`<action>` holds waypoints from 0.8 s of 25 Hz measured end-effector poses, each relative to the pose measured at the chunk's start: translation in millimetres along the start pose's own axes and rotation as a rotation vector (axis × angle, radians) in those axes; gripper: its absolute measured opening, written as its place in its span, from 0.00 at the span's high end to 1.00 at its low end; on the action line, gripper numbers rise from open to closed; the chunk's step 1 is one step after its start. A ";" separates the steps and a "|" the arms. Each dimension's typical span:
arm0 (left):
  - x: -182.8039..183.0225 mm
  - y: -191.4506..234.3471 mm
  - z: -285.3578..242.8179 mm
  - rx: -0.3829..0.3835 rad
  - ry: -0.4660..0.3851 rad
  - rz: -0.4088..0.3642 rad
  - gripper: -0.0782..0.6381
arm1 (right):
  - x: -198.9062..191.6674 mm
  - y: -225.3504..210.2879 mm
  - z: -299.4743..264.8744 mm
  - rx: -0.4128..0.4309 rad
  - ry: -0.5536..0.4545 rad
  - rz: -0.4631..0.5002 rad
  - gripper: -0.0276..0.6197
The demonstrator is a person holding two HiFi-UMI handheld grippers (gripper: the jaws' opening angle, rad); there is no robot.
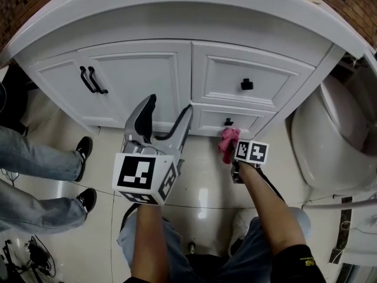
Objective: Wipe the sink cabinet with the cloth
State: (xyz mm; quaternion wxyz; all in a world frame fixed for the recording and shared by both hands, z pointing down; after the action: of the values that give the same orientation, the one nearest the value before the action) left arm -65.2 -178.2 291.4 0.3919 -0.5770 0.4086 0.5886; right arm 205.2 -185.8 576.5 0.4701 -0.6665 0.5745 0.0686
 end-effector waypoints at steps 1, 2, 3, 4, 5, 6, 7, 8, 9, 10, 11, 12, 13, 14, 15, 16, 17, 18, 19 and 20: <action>-0.4 0.1 -0.3 0.001 0.003 0.000 0.43 | -5.5 16.0 -13.9 0.051 0.035 0.037 0.88; -0.8 0.6 -0.9 0.001 0.006 -0.001 0.43 | -10.0 31.1 -26.5 0.100 0.059 0.066 0.88; -1.1 1.4 -1.5 0.001 0.008 -0.004 0.43 | -13.6 44.7 -38.3 0.145 0.072 0.084 0.88; -1.1 2.6 -1.8 0.002 0.011 -0.011 0.43 | -16.7 56.5 -49.4 0.185 0.076 0.090 0.88; -0.9 4.4 -1.7 0.003 0.013 -0.021 0.43 | -19.3 66.2 -60.0 0.217 0.076 0.087 0.88; -0.7 6.7 -1.3 0.007 0.015 -0.033 0.43 | -21.6 74.0 -70.0 0.239 0.075 0.078 0.88; -0.5 9.2 -0.7 0.011 0.017 -0.046 0.43 | -23.5 80.0 -79.2 0.251 0.075 0.070 0.89; -0.4 11.5 0.0 0.016 0.020 -0.058 0.43 | -24.8 84.9 -87.4 0.257 0.077 0.065 0.89; -0.8 13.8 0.8 0.021 0.023 -0.068 0.43 | -25.6 89.2 -94.6 0.260 0.080 0.067 0.89; -1.5 16.2 1.6 0.027 0.027 -0.074 0.43 | -25.5 93.5 -101.1 0.267 0.081 0.074 0.90; -2.3 18.9 2.1 0.031 0.031 -0.077 0.43 | -24.6 97.0 -106.7 0.277 0.078 0.077 0.90; -2.8 21.8 2.1 0.032 0.034 -0.078 0.43 | -22.9 98.7 -110.9 0.285 0.068 0.070 0.90; -3.3 24.6 1.5 0.031 0.036 -0.077 0.43 | -20.6 97.3 -113.3 0.286 0.054 0.053 0.90; -3.6 27.4 0.5 0.030 0.038 -0.075 0.43 | -18.0 92.9 -113.6 0.279 0.039 0.030 0.90; -3.8 30.0 -0.7 0.032 0.039 -0.072 0.43 | -15.7 85.9 -112.3 0.263 0.030 0.008 0.90; -4.2 32.0 -1.8 0.035 0.040 -0.069 0.43 | -14.1 77.7 -109.4 0.241 0.030 -0.003 0.90; -4.7 33.2 -2.5 0.038 0.041 -0.065 0.43 | -13.3 68.8 -105.3 0.212 0.039 -0.004 0.90; -5.7 33.3 -2.7 0.041 0.044 -0.062 0.43 | -12.9 59.3 -100.1 0.179 0.051 0.001 0.90; -7.0 32.2 -2.7 0.041 0.047 -0.062 0.43 | -13.0 49.1 -93.8 0.146 0.060 0.000 0.90; -8.2 30.2 -3.1 0.038 0.050 -0.064 0.43 | -13.1 37.6 -86.3 0.112 0.060 -0.012 0.90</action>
State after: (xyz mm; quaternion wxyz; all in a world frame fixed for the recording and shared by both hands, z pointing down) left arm -92.0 -191.8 300.5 0.4108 -0.5968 0.4108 0.5535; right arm 130.9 -233.6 611.5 0.4895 -0.6445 0.5872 0.0134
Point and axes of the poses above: the fingertips, and each gripper's own axes: z backward along the fingers, y to its left, x out of its top, the point moved 7 cm from there along z, backward along the fingers, and after that the axes turned 15 degrees about x, right-handed, at the moved point
